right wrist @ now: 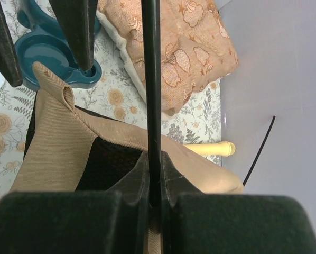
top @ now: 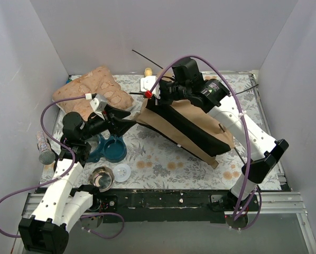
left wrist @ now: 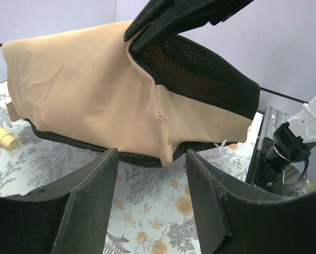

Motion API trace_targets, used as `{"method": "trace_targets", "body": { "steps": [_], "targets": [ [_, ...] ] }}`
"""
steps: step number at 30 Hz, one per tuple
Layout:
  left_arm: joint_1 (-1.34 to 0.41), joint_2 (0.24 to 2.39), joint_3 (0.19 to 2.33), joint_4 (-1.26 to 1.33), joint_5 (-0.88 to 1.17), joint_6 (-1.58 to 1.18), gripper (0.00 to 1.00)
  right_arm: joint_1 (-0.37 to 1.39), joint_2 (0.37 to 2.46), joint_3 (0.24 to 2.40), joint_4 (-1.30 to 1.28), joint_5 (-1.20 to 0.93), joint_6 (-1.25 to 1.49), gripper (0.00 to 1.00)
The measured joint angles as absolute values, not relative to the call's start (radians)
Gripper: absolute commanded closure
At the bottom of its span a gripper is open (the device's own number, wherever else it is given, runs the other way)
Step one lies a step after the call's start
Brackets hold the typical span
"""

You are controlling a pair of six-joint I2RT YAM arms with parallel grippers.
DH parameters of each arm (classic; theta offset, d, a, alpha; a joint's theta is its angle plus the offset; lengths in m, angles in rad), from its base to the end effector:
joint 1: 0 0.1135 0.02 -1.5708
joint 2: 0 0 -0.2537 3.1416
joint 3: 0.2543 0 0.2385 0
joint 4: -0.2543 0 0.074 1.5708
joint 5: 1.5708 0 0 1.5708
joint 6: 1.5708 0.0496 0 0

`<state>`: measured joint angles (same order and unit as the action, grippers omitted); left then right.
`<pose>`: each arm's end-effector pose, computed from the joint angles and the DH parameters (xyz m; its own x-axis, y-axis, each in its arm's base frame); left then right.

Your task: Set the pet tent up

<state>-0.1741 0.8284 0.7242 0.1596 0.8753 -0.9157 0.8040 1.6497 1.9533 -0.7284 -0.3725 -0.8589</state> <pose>0.1805 -0.0704 0.3420 -0.6535 -0.4010 -0.6420 0.5708 0.2960 -0.7659 0.2311 0.2659 0.4431 0.4952 -0.5024 -0.7088 -0.8050 0.0415 -0.5918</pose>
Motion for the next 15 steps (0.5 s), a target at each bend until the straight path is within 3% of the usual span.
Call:
{"method": "trace_targets", "body": {
  "steps": [4, 11, 15],
  "targets": [
    [-0.174, 0.826, 0.724, 0.185, 0.878, -0.944, 0.54, 0.812, 1.678, 1.985, -0.73, -0.369, -0.852, 0.99],
    [-0.174, 0.825, 0.702, 0.21, 0.884, -0.963, 0.72, 0.819, 1.711, 2.022, -0.731, -0.361, -0.841, 0.99],
    [-0.174, 0.82, 0.7, 0.179, 0.879, -0.95, 0.71, 0.82, 1.711, 2.04, -0.731, -0.353, -0.84, 0.99]
  ]
}}
